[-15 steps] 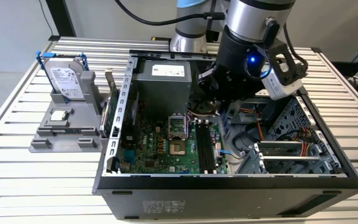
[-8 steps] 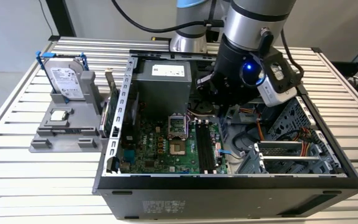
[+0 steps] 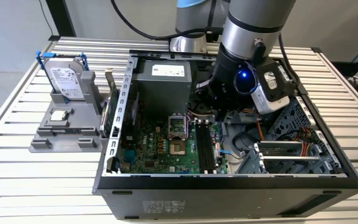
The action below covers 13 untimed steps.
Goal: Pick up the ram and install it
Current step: 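Insert the ram into the slot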
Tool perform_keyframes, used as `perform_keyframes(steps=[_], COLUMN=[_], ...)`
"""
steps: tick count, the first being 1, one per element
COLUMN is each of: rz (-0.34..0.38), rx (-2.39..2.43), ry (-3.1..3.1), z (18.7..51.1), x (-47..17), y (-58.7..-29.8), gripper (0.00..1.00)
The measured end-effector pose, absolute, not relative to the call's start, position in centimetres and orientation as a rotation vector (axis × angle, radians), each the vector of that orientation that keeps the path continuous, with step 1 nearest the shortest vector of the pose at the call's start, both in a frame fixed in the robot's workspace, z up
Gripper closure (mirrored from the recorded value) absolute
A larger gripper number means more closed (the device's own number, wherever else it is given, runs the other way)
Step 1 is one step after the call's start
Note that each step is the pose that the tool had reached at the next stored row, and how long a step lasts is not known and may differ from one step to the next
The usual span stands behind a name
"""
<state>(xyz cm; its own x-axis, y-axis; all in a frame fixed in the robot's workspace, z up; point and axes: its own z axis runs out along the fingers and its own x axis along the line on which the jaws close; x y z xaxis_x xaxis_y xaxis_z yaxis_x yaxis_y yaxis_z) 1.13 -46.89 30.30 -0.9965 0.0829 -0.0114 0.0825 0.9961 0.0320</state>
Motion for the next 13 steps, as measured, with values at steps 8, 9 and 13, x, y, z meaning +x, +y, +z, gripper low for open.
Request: perform_keyframes(steps=[8, 9, 13], rz=[0.048, 0.047, 0.047], rx=[0.151, 0.142, 0.104], ry=[3.125, 3.125, 3.127], z=[28.9, 28.7, 27.9], x=[2.4, 2.4, 2.5], y=[-46.8, -46.8, -46.8], gripper=[1.0, 1.0, 1.0])
